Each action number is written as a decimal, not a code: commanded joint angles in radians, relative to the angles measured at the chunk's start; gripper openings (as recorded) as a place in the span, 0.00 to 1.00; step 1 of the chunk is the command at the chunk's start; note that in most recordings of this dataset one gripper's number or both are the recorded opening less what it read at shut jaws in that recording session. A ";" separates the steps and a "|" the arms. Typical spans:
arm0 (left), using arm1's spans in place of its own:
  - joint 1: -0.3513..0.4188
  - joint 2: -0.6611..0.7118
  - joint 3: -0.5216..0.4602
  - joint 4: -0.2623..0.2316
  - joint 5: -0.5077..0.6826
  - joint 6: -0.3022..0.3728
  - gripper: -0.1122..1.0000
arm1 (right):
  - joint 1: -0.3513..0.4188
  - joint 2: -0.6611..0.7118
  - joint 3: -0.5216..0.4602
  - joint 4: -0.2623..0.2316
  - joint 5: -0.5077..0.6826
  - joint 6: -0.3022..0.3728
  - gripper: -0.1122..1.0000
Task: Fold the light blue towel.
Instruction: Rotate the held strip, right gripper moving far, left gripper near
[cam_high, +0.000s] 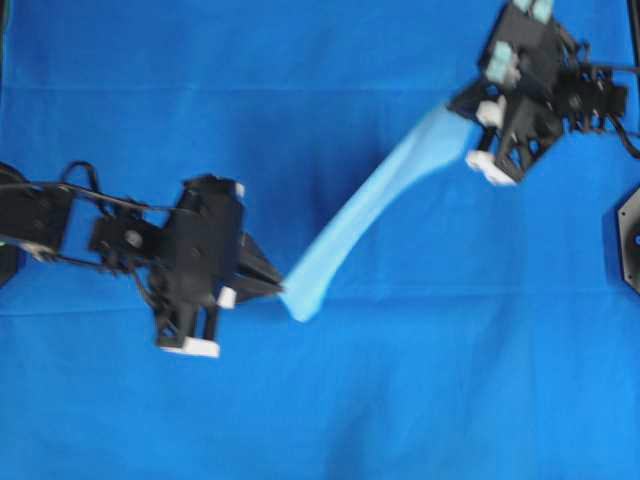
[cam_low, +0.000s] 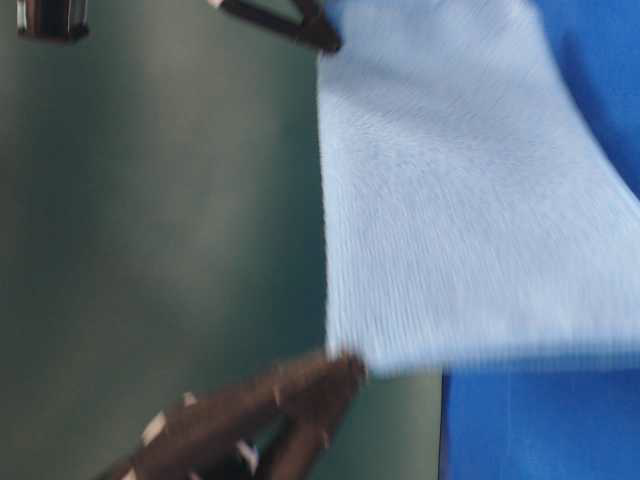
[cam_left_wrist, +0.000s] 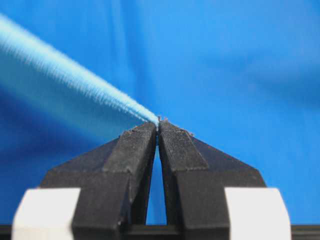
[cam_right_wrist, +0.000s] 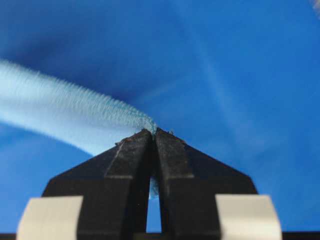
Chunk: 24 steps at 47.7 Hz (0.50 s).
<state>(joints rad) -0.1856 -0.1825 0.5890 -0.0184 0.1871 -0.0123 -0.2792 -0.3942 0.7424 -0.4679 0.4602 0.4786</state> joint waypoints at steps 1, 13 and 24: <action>-0.037 0.032 -0.075 0.000 -0.020 0.029 0.12 | -0.048 0.032 -0.057 -0.043 -0.038 0.000 0.12; -0.069 0.141 -0.186 0.000 -0.061 0.172 0.12 | -0.097 0.172 -0.189 -0.084 -0.106 -0.003 0.12; -0.069 0.160 -0.195 0.000 -0.064 0.189 0.12 | -0.097 0.229 -0.256 -0.084 -0.107 -0.014 0.12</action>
<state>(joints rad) -0.2132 -0.0077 0.4203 -0.0153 0.1365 0.1733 -0.3344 -0.1580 0.5216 -0.5415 0.3543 0.4679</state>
